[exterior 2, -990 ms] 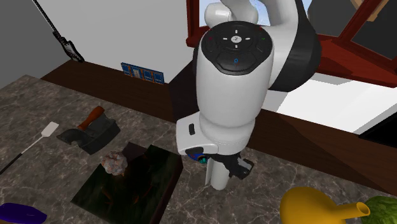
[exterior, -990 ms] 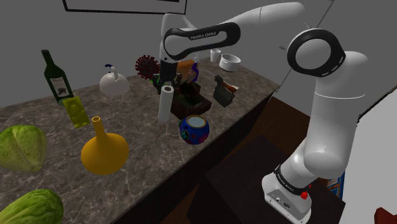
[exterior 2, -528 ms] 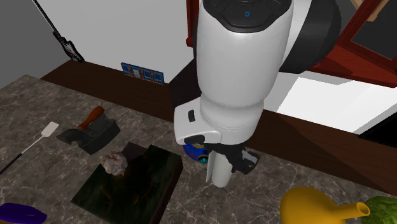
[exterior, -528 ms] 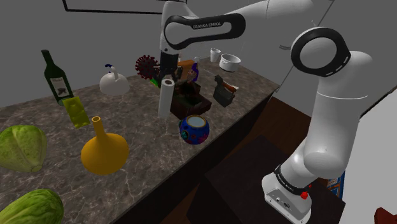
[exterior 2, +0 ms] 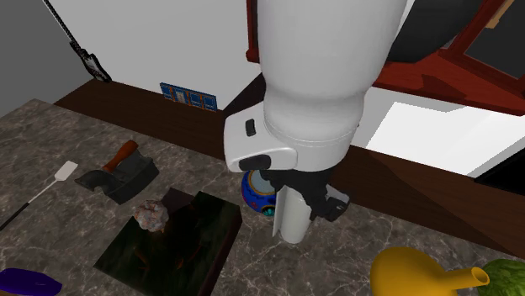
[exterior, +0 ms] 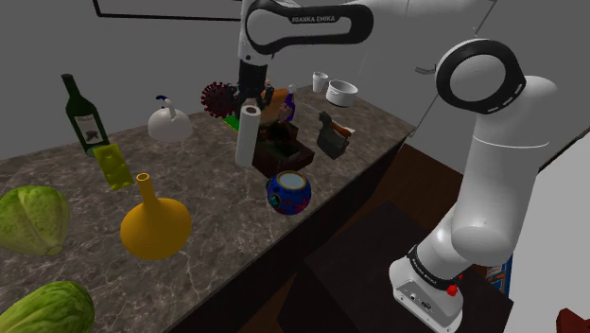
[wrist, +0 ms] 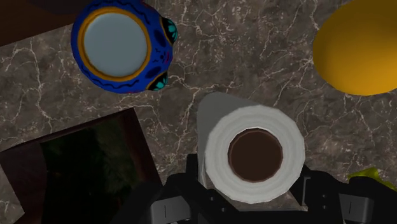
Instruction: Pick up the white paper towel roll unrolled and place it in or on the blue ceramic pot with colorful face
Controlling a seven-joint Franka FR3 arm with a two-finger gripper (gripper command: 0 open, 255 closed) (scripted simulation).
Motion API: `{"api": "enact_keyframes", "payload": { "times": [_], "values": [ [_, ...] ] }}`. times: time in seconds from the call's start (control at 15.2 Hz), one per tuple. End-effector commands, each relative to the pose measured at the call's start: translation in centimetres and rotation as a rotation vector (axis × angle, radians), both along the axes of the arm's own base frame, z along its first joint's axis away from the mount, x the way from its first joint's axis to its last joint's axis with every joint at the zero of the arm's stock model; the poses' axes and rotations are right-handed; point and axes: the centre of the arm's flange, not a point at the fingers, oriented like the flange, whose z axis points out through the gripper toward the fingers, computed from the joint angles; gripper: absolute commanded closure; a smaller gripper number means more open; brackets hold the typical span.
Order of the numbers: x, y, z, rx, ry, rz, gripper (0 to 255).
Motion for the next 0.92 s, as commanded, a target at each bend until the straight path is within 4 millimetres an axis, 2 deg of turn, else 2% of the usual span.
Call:
{"api": "enact_keyframes", "payload": {
  "times": [0.0,0.26,0.86],
  "values": [
    [0.0,0.0,1.1,0.0,0.0,0.0,255],
    [0.0,0.0,3.2,0.0,0.0,0.0,255],
    [-7.4,-8.1,7.8,0.0,0.0,0.0,255]
  ]
}}
